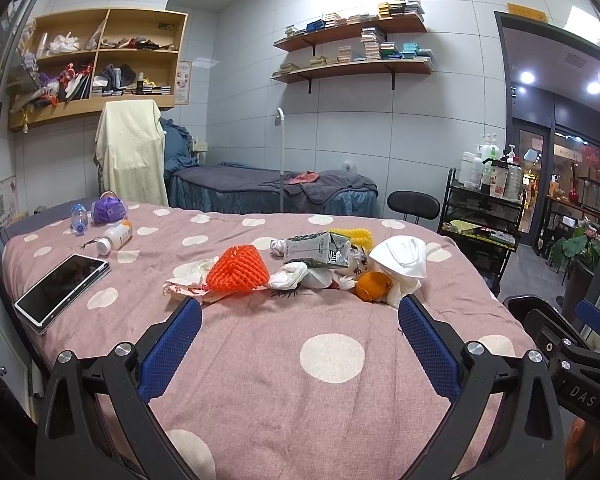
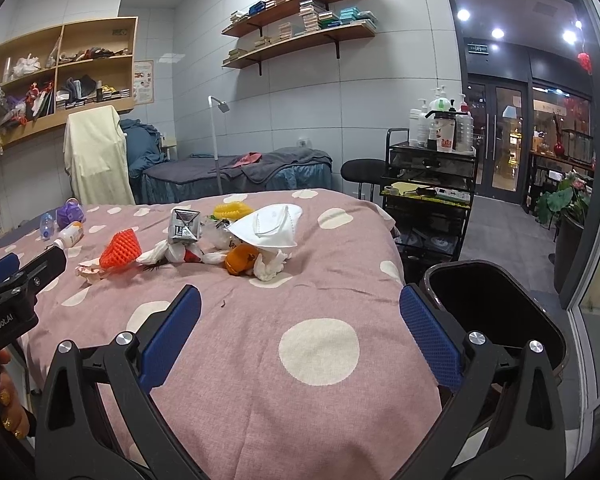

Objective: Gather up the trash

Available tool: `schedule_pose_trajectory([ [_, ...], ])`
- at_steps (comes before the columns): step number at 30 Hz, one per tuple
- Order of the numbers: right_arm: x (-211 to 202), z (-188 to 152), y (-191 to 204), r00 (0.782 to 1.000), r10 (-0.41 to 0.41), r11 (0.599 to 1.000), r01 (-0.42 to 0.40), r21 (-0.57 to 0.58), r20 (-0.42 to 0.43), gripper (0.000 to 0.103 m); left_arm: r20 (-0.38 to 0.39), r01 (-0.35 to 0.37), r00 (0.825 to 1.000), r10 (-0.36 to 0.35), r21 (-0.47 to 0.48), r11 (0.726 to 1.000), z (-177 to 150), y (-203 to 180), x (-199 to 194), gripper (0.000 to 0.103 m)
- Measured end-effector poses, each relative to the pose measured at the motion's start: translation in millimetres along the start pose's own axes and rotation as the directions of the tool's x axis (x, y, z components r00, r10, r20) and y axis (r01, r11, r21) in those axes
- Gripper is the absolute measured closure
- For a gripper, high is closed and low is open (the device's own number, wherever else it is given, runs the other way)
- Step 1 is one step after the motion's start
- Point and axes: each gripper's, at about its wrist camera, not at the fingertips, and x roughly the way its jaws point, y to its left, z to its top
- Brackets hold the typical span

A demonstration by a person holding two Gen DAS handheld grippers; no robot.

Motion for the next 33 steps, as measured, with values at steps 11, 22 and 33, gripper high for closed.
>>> schedule_pose_trajectory([
  [11,1,-2,0,1.000,0.000,1.000,0.000,-0.001,-0.007,0.005,-0.008,0.000,1.000,0.000,0.004,1.000,0,0,1,0.006],
  [22,20,-5,2,0.995,0.030,1.000,-0.031,-0.006,-0.098,0.005,-0.070,0.018,0.997,-0.018,0.007,1.000,-7,2,17,0.006],
  [33,73,-10,17,0.941,0.117,0.992,-0.129,-0.015,-0.317,0.005,-0.242,0.055,0.969,-0.049,0.018,0.998,-24,22,56,0.006],
])
